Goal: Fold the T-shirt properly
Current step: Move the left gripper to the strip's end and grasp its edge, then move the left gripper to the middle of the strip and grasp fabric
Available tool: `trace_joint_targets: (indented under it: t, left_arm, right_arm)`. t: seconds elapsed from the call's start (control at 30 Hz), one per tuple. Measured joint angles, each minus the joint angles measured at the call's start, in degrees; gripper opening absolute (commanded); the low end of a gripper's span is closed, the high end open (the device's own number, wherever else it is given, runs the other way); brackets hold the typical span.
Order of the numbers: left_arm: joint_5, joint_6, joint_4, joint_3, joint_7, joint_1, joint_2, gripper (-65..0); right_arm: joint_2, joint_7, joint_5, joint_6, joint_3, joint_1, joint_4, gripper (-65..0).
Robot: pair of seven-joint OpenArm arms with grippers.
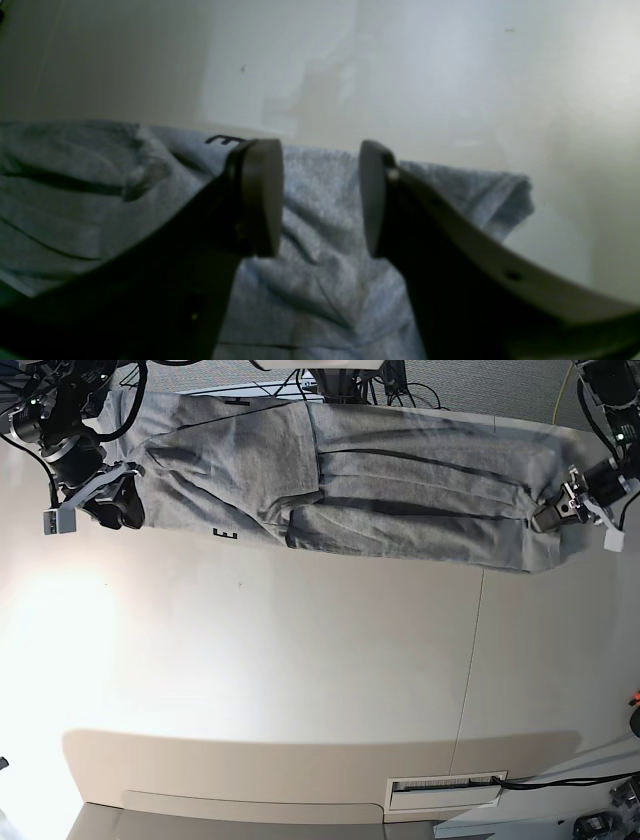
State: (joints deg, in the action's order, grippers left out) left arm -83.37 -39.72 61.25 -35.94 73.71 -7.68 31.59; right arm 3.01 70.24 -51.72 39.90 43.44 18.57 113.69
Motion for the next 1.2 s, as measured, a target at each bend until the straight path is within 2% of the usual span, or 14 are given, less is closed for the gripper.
trace_joint_targets:
  t: [0.13, 0.43, 0.67, 0.77, 0.93, 1.2]
  left_arm:
    - [-0.02, 0.0, 9.66, 0.0, 0.37, -2.54, -2.36, -65.0]
    - [0.22, -0.2, 29.55, 0.15, 1.97, -9.81, -12.17, -65.0]
    - [0.22, -0.2, 33.33, 0.15, 2.14, -9.9, -17.22, -65.0]
    - [0.26, -0.2, 33.33, 2.73, 2.12, -9.9, -17.99, -65.0]
    - [0.22, -0.17, 33.33, 11.3, -0.59, -9.57, -18.75, -65.0]
    - [7.06, 0.04, 33.31, 22.23, -4.24, -6.71, -18.78, -65.0]
  right_arm:
    - [0.0, 0.0, 0.02, 0.0, 0.0, 0.0, 0.0, -39.6]
    - [0.0, -0.2, 0.0, 0.0, -0.11, 0.0, 0.0, -39.6]
    - [0.0, -0.2, 0.0, 0.0, -0.11, 0.0, 0.0, -39.6]
    - [0.0, -0.22, 0.0, 0.0, -0.11, 0.0, 0.0, -39.6]
    - [0.0, -0.26, 0.0, 0.0, -0.11, 0.0, 0.0, -39.6]
    - [0.0, -0.39, 0.02, 0.0, -0.11, 0.02, 0.0, -39.6]
